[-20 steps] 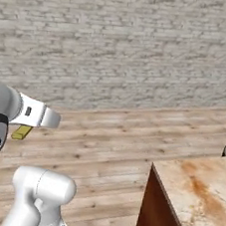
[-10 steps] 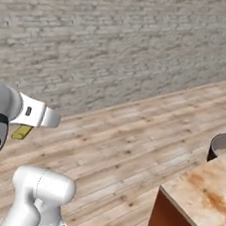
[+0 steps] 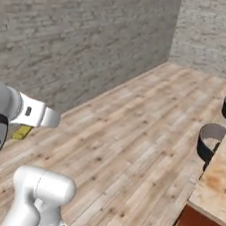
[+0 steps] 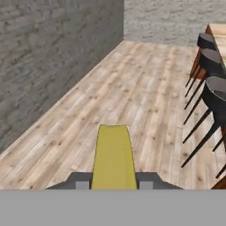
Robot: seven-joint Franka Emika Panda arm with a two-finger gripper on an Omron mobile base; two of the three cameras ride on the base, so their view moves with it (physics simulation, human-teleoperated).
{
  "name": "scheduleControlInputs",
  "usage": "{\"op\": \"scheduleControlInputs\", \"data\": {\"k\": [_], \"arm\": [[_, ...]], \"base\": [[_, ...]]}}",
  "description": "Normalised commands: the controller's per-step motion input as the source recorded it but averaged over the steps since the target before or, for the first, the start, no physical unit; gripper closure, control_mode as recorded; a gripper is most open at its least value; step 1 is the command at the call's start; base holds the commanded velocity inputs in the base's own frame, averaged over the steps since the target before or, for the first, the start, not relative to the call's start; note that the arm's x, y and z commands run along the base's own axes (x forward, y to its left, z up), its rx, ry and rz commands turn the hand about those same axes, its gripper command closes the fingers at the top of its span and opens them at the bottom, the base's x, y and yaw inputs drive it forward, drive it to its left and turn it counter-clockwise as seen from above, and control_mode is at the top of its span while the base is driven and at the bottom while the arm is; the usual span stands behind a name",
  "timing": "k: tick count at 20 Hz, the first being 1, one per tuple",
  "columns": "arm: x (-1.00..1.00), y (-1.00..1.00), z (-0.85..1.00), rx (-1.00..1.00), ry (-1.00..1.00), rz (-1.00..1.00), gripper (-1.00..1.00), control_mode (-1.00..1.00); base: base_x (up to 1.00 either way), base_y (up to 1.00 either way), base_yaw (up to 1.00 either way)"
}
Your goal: Retrieve the butter from the fridge and place it on a plate on the dining table. Then retrieve the butter knife by the fridge and place it near the plate.
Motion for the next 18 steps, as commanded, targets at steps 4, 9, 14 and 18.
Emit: {"op": "scheduleControlInputs", "data": {"k": [4, 9, 14, 18], "arm": [[0.0, 0.0, 0.0, 0.0, 0.0, 0.0, 1.0, 1.0], [0.0, 0.0, 0.0, 0.0, 0.0, 0.0, 1.0, 1.0], [0.0, 0.0, 0.0, 0.0, 0.0, 0.0, 1.0, 1.0], [0.0, 0.0, 0.0, 0.0, 0.0, 0.0, 1.0, 1.0]], "base": [[1.0, 0.83, -0.63], [1.0, 0.8, -0.61], [1.0, 0.82, -0.6], [1.0, 0.83, -0.59]]}}
